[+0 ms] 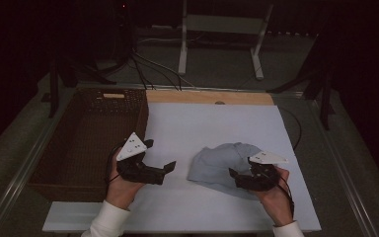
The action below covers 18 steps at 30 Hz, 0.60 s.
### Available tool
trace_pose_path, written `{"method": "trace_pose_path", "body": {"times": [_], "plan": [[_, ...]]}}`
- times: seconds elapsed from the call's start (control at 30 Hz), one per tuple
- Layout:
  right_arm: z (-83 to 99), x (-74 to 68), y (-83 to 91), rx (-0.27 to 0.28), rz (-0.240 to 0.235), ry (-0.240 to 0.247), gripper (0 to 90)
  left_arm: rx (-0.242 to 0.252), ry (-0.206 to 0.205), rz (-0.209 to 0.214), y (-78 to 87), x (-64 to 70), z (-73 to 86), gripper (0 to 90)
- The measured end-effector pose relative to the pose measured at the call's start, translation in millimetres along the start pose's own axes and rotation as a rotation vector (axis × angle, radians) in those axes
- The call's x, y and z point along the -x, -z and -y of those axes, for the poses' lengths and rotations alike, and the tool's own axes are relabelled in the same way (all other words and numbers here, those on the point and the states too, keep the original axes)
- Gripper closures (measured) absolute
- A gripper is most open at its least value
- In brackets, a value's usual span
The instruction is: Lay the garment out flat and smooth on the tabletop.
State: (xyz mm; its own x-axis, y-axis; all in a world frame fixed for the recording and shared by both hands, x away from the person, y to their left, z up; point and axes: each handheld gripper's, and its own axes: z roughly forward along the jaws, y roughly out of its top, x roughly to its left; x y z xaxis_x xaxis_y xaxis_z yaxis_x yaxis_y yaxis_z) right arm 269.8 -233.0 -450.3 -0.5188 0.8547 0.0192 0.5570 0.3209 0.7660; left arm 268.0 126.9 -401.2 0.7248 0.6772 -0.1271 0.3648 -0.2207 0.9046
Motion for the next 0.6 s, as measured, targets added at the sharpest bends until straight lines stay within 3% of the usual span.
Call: {"method": "trace_pose_path", "body": {"times": [0.1, 0.2, 0.4, 0.5, 0.6], "plan": [[-5.6, -3.7, -7.2, -0.012, -0.003, 0.008, 18.8, 0.000, 0.002, 0.000, 0.6, -0.3, 0.0, 0.1], [-14.3, -6.1, -23.0, -0.052, 0.023, 0.031, 16.5, 0.002, 0.000, 0.000, 1.4, -0.5, -0.1, 0.1], [-15.4, -3.7, -42.2, -0.116, 0.045, 0.026, 15.8, 0.003, 0.002, -0.001, 2.0, -1.2, 0.1, 0.1], [-13.4, -1.7, -51.4, -0.150, 0.064, 0.040, 18.3, 0.003, 0.004, 0.000, 1.7, -1.5, 0.5, 0.1], [-12.2, -0.3, -59.0, -0.186, 0.061, 0.042, 28.0, -0.004, 0.005, 0.000, 0.0, -1.9, 1.6, 0.1]]}}
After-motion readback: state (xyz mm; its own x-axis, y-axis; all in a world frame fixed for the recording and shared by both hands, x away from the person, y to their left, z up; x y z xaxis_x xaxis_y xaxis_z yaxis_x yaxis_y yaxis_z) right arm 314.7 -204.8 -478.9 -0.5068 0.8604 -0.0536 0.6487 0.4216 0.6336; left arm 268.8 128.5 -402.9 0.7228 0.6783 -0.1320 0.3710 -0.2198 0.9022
